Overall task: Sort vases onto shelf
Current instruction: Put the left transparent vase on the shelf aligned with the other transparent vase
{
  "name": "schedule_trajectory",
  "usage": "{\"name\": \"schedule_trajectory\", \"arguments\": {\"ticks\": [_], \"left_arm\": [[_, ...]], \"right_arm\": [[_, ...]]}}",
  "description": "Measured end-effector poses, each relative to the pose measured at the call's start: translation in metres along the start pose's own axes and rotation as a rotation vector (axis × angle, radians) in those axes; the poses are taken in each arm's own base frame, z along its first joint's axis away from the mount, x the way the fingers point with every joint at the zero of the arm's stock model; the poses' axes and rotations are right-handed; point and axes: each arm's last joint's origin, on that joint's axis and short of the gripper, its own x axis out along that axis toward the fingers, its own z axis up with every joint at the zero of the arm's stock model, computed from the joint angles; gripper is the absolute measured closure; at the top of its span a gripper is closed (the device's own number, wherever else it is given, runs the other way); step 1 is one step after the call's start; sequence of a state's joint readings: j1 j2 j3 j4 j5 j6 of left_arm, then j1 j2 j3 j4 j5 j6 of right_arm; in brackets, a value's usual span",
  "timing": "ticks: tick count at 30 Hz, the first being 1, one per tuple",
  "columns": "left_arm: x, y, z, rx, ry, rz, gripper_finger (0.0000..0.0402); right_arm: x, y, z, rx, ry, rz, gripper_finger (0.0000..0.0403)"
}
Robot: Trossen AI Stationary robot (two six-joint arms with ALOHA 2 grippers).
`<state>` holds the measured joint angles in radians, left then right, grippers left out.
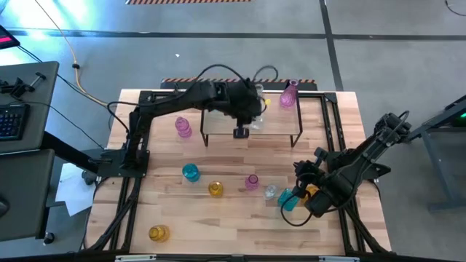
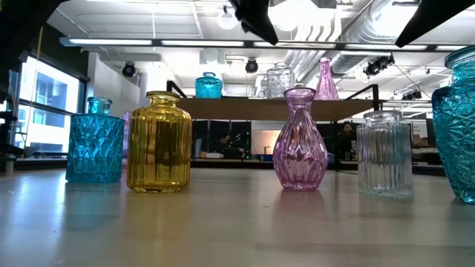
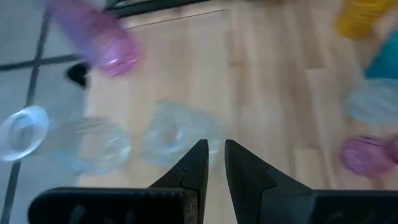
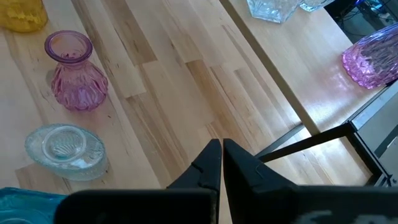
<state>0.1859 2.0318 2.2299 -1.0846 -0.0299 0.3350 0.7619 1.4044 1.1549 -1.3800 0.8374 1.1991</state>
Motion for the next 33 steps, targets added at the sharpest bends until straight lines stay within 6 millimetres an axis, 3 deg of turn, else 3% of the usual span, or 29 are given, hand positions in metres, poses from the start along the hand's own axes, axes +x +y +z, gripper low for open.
{"name": "schedule_trajectory", "arguments": {"ticks": [4, 13, 19, 23, 26, 30, 33], "left_arm": [[0.001, -0.021, 0.003, 0.054, 0.014, -0.039, 0.0379], [0.031, -0.061, -0.014, 0.043, 0.122, -0.073, 0.0401], [-0.003, -0.039, -0.044, -0.089, 0.085, 0.013, 0.0401], [-0.047, -0.026, -0.076, -0.200, -0.039, 0.077, 0.0401], [-0.067, -0.027, -0.105, -0.283, -0.125, 0.110, 0.0401], [-0.069, -0.042, -0.136, -0.319, -0.254, 0.078, 0.0401], [-0.047, -0.059, -0.153, -0.312, -0.327, 0.010, 0.0401]], "right_arm": [[-0.003, 0.001, -0.002, 0.046, -0.032, 0.001, 0.0402], [-0.027, -0.002, -0.022, 0.145, -0.208, 0.014, 0.0402], [-0.025, -0.003, -0.041, 0.199, -0.231, 0.022, 0.0402], [-0.017, -0.004, -0.051, 0.208, -0.230, 0.002, 0.0402], [-0.013, -0.006, -0.049, 0.213, -0.241, -0.023, 0.0402], [-0.009, -0.008, -0.040, 0.217, -0.236, -0.049, 0.0402], [-0.010, -0.011, -0.029, 0.217, -0.229, -0.055, 0.0402]]}}
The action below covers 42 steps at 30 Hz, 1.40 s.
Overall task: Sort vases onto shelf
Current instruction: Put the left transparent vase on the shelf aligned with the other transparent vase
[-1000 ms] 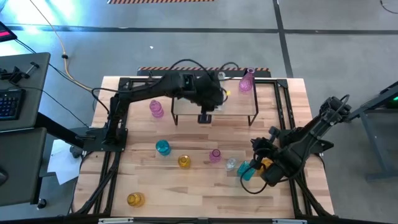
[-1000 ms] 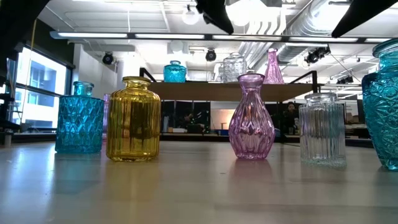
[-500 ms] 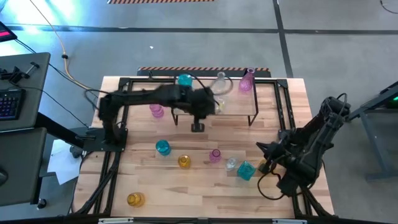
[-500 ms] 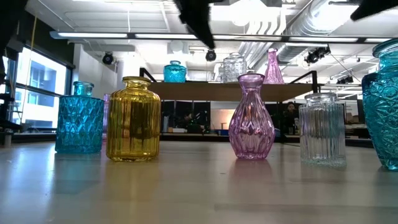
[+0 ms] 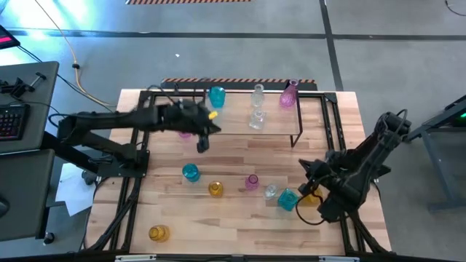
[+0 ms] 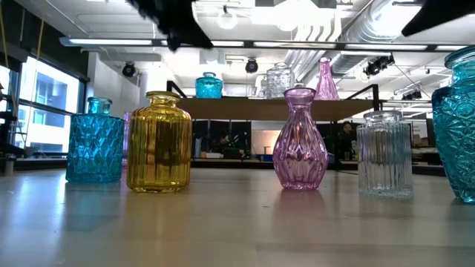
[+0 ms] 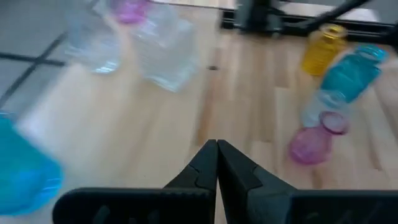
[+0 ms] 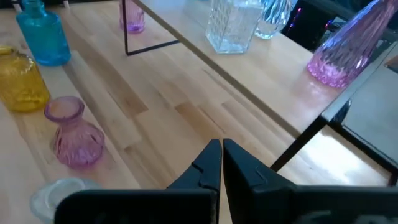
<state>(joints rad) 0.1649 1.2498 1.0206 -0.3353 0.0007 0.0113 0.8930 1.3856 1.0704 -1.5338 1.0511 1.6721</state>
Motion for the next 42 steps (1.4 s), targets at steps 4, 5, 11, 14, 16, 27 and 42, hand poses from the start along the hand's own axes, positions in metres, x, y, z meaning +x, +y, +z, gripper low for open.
{"name": "schedule_trajectory", "arguments": {"ticks": [4, 5, 11, 14, 16, 27, 42], "left_arm": [[0.024, -0.011, -0.017, 0.022, -0.118, -0.046, 0.0401], [0.030, -0.013, -0.016, 0.031, -0.154, -0.052, 0.0401], [0.073, -0.026, -0.018, 0.078, -0.276, -0.079, 0.0401], [0.095, -0.028, -0.025, 0.078, -0.283, -0.081, 0.0401], [0.107, -0.028, -0.027, 0.071, -0.287, -0.079, 0.0401], [0.151, -0.035, -0.003, 0.074, -0.348, -0.072, 0.0401], [0.165, -0.020, 0.000, 0.018, -0.352, 0.128, 0.0401]], "right_arm": [[0.000, 0.000, 0.018, -0.008, -0.012, -0.001, 0.0402], [0.001, 0.000, 0.023, -0.013, -0.017, -0.003, 0.0402], [0.000, 0.003, 0.048, -0.028, -0.026, 0.006, 0.0402], [0.000, 0.004, 0.057, -0.043, -0.030, 0.012, 0.0402], [0.000, 0.004, 0.062, -0.053, -0.033, 0.014, 0.0402], [0.006, 0.003, 0.069, -0.078, -0.027, -0.011, 0.0402], [0.006, 0.003, 0.069, -0.097, -0.016, -0.006, 0.0402]]}}
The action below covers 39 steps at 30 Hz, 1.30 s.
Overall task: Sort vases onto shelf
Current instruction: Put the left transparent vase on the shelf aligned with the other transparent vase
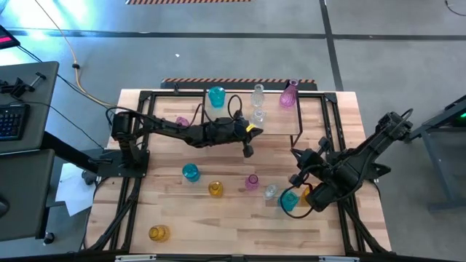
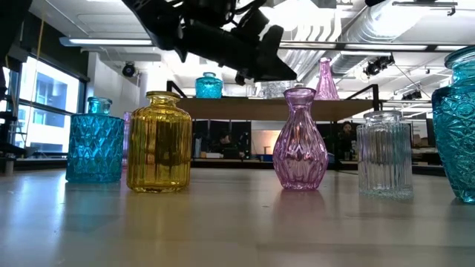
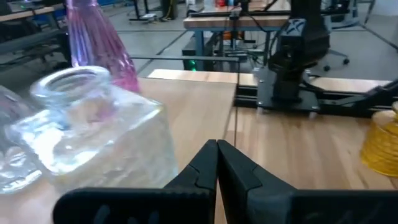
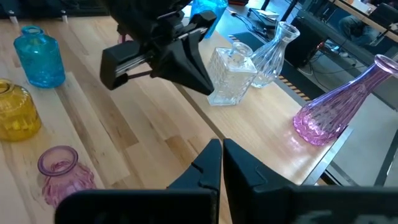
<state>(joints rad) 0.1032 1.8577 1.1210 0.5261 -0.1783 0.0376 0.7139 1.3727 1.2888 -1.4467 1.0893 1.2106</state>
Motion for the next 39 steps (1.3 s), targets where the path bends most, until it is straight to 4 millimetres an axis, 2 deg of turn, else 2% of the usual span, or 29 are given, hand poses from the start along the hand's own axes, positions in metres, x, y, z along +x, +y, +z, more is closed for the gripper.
{"name": "schedule_trajectory", "arguments": {"ticks": [13, 39], "left_arm": [[0.002, 0.017, 0.001, -0.026, -0.013, 0.059, 0.0401], [0.002, 0.021, 0.004, -0.065, -0.054, 0.142, 0.0401]], "right_arm": [[0.000, 0.000, 0.000, 0.002, -0.003, 0.000, 0.0402], [0.000, 0.001, 0.001, 0.007, -0.008, 0.005, 0.0402]]}}
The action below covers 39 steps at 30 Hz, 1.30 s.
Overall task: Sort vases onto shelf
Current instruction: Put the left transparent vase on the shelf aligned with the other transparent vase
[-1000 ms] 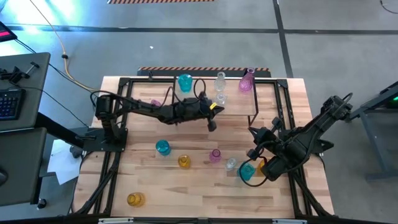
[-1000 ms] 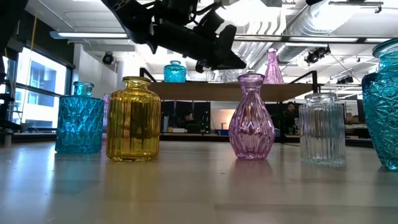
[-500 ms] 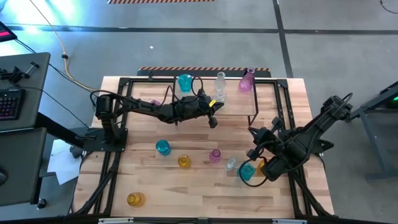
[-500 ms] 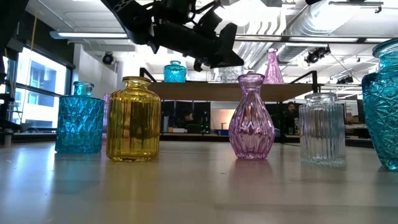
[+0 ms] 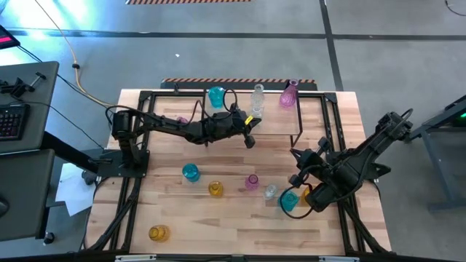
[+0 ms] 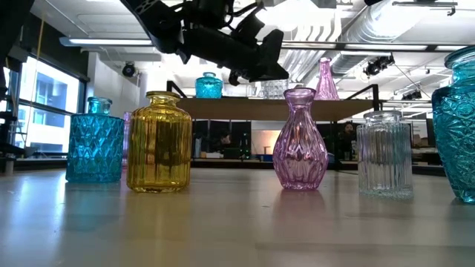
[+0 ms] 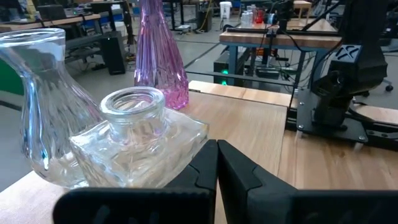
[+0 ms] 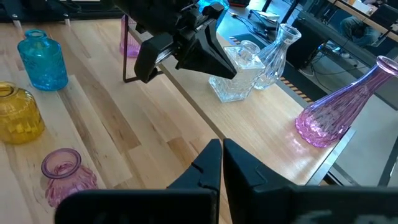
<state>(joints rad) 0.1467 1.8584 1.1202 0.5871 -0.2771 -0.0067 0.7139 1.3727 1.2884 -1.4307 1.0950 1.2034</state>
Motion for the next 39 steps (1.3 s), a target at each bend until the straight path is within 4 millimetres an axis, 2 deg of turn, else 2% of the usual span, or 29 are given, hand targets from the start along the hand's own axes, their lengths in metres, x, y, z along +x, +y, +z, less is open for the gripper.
{"name": "schedule_trajectory", "arguments": {"ticks": [29, 39], "left_arm": [[0.000, -0.002, 0.004, -0.004, -0.050, -0.122, 0.0401], [-0.012, -0.025, -0.007, 0.135, 0.114, -0.086, 0.0401]], "right_arm": [[0.000, 0.002, 0.001, -0.019, -0.010, 0.011, 0.0402], [0.000, 0.002, 0.001, -0.026, 0.005, 0.017, 0.0402]]}}
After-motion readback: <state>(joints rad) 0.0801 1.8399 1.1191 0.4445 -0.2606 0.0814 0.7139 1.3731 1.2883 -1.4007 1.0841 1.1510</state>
